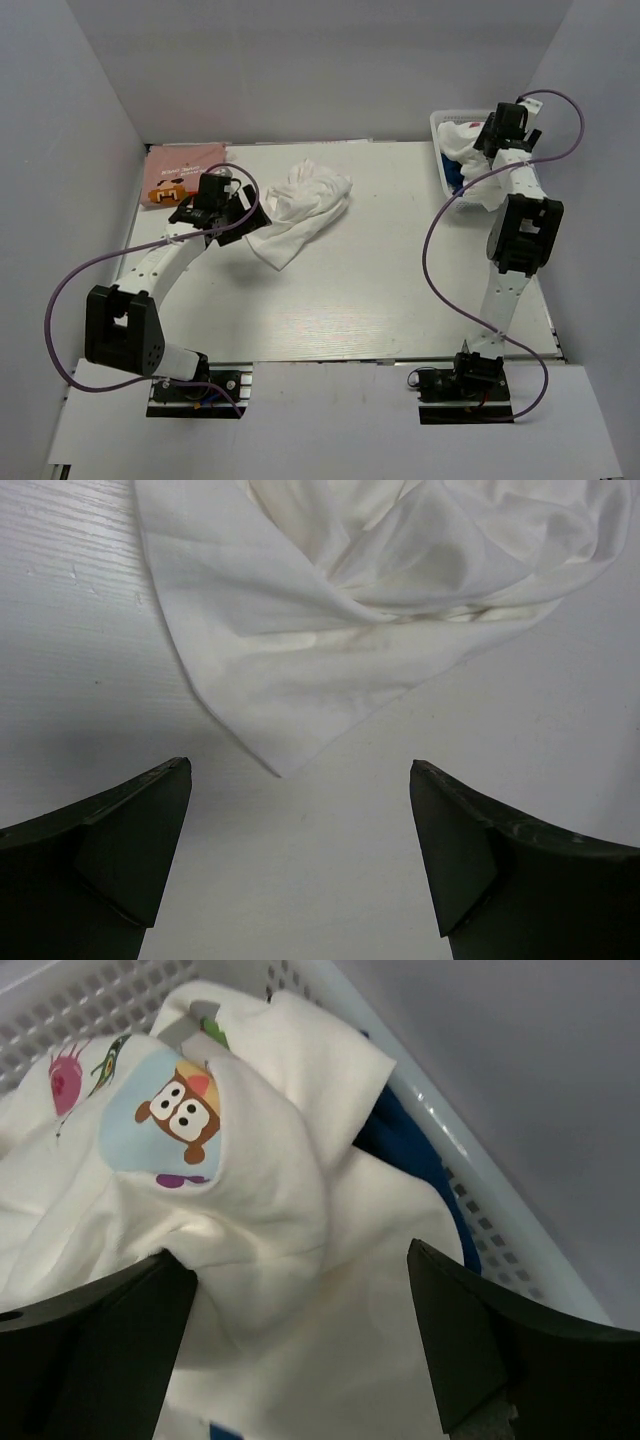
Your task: Fold and stack the t-shirts
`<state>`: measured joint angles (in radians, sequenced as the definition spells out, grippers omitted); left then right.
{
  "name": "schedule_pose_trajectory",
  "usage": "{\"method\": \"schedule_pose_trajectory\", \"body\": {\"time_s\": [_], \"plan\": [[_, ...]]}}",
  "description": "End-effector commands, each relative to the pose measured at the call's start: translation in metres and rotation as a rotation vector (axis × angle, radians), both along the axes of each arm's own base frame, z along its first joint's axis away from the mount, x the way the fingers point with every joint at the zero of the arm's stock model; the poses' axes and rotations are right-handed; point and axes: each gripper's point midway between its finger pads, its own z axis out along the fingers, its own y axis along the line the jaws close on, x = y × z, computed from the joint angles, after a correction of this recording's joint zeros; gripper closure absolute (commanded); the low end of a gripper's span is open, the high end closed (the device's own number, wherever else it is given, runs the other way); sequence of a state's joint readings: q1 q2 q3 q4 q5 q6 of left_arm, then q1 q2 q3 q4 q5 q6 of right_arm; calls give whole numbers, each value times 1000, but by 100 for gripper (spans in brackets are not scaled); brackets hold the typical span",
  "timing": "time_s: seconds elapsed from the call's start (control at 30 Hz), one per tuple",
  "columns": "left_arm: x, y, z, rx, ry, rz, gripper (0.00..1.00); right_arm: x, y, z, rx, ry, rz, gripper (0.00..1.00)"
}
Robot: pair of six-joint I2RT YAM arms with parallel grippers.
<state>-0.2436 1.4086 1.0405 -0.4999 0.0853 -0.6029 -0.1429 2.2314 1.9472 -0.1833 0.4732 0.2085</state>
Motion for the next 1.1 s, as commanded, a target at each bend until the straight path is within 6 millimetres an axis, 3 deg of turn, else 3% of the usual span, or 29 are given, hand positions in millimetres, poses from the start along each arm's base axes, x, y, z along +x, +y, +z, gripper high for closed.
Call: {"method": "schedule_pose_trajectory", "body": {"time_s": [0.0,0.1,0.13,0.17,0.2,0.27,0.3,0.33,0.37,0.47,0.53,0.57,0.63,0.77,0.83,0.9,0.97,1.0,1.03,1.07], "plan": [[8,6,14,15,-24,27,0,-17,29,68,49,-49,92,10],[12,12,16,43,-24,65,0,-36,58,128,59,-121,210,10],[10,13,11,50,-2,65,0,-36,84,129,84,-119,294,10],[10,15,13,60,-2,74,0,-40,95,130,74,-107,339,10],[5,22,5,81,41,112,0,-48,105,149,47,-134,385,10],[3,32,-2,107,72,160,0,-51,165,148,24,-105,561,10],[5,40,-3,135,64,206,0,-53,178,146,3,-81,612,10],[1,44,-8,147,82,223,0,-55,213,145,-28,-71,738,10],[3,47,-13,148,85,232,0,-58,250,140,-29,-64,843,10],[19,49,-18,147,54,251,0,-69,336,111,-55,-32,1121,10],[25,49,-33,140,82,258,0,-68,370,84,-36,5,1204,10],[34,46,-34,111,65,252,0,-72,394,86,-29,0,1249,10],[45,41,-47,84,79,236,0,-66,409,64,9,43,1265,10],[70,20,-60,-10,47,163,0,-81,451,31,64,97,1363,10],[78,13,-63,-32,25,134,0,-99,479,5,44,144,1454,10],[87,10,-67,-42,12,127,1,-106,490,-11,7,183,1462,10],[94,7,-66,-47,-19,104,9,-109,494,-31,-14,224,1443,11],[93,7,-69,-47,-20,103,26,-110,495,-36,-17,239,1429,17],[91,3,-73,-62,-3,86,36,-112,495,-41,-6,252,1428,26],[92,2,-77,-63,-6,70,43,-115,495,-51,1,280,1434,42]]}}
